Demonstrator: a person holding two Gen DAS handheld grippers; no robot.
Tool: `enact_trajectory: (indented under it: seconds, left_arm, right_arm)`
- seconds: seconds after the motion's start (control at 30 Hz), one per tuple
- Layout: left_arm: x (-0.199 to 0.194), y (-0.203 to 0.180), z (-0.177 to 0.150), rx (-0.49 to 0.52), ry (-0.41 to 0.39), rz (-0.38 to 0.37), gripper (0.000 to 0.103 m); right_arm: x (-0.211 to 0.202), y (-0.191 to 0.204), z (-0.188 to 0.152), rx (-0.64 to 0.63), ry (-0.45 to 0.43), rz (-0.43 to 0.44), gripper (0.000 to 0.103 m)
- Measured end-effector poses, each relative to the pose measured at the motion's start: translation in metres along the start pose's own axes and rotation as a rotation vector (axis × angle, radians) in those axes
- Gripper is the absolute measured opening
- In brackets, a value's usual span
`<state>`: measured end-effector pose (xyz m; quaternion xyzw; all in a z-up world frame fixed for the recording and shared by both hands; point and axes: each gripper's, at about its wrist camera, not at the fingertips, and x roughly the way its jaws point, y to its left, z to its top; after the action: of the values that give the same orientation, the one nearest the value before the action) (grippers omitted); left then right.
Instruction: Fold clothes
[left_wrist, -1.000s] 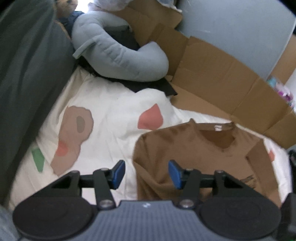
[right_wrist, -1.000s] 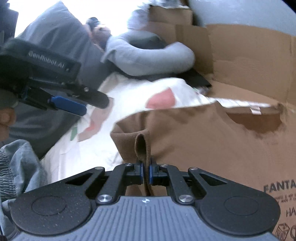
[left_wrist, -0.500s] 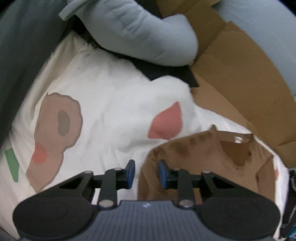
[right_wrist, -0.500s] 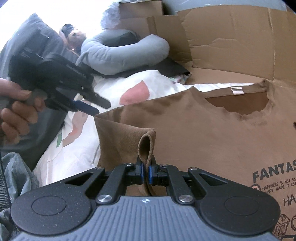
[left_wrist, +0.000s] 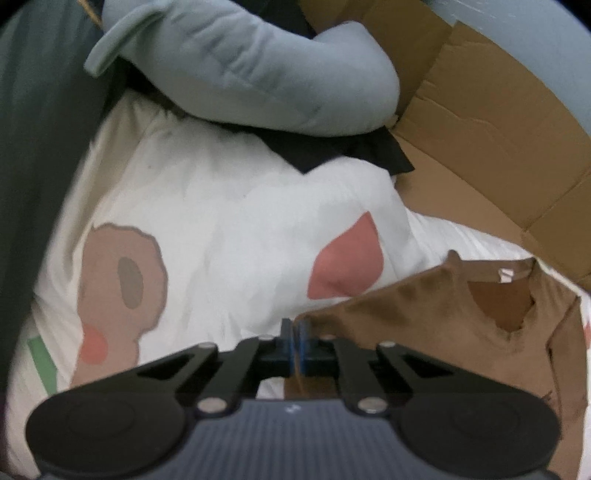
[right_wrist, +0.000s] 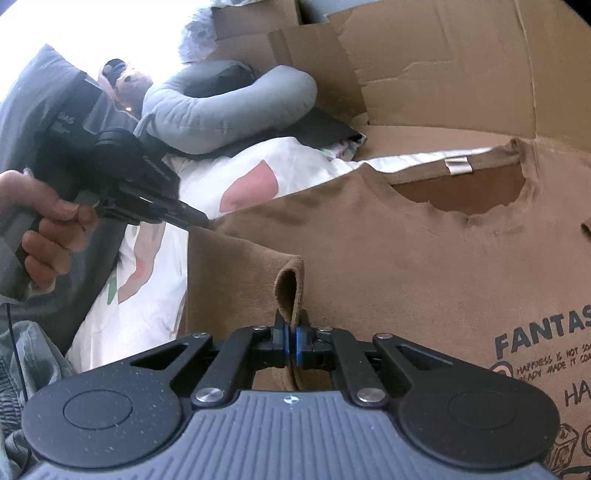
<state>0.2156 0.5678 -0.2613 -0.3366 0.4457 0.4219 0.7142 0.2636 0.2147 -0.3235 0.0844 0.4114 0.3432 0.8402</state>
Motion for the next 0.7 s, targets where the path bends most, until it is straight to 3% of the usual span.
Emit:
enact_trajectory:
  seconds: [0.17,0.23,0.33,0.5,0.7]
  left_arm:
    - [0.007,0.003,0.002,-0.012,-0.043,0.053,0.002]
    - [-0.002,0.011,0.000,-0.062,-0.077,0.013,0.003]
    - [-0.016,0.010,-0.008,-0.035,-0.098,-0.005,0.004]
    - [-0.024,0.006,-0.028,-0.005,-0.079,-0.051,0.004]
    - [-0.005,-0.006,-0.040,0.007,-0.060,-0.079,0.004]
  right_arm:
    - [0.006,-0.011,0.000,0.042,0.017,-0.002,0.001]
    - [0.009,-0.015,0.000,0.058,0.024,-0.004,0.001]
    - [0.013,-0.022,0.000,0.082,0.036,-0.007,0.001]
    - [0.018,-0.027,-0.001,0.112,0.046,-0.010,0.002]
    - [0.023,-0.030,-0.007,0.159,0.061,-0.033,0.003]
